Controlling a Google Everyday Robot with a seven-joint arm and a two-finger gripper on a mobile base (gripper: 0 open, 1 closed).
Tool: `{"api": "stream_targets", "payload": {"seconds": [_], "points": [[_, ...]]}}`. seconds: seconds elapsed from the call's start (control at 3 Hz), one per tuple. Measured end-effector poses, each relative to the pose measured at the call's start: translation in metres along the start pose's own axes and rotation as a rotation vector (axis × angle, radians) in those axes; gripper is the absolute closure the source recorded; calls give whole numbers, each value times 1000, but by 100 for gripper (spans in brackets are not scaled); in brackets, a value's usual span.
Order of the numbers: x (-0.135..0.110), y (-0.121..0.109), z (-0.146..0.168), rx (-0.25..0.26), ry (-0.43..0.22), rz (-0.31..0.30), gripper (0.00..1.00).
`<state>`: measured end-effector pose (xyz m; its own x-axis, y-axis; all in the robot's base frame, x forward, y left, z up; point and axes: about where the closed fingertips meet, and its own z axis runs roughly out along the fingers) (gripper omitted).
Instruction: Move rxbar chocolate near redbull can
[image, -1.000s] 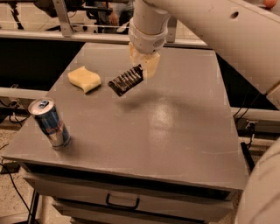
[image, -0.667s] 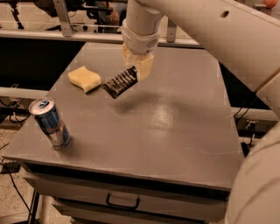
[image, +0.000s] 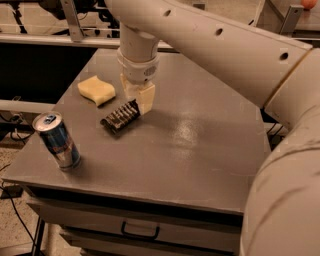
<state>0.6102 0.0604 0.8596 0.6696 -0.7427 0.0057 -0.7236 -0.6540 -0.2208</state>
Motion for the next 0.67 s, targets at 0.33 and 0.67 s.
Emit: {"api": "stream_targets", "payload": {"seconds": [0.33, 0.67], "points": [[-19, 7, 10, -24, -6, -12, 100], [-40, 17, 12, -34, -16, -44, 100]]}}
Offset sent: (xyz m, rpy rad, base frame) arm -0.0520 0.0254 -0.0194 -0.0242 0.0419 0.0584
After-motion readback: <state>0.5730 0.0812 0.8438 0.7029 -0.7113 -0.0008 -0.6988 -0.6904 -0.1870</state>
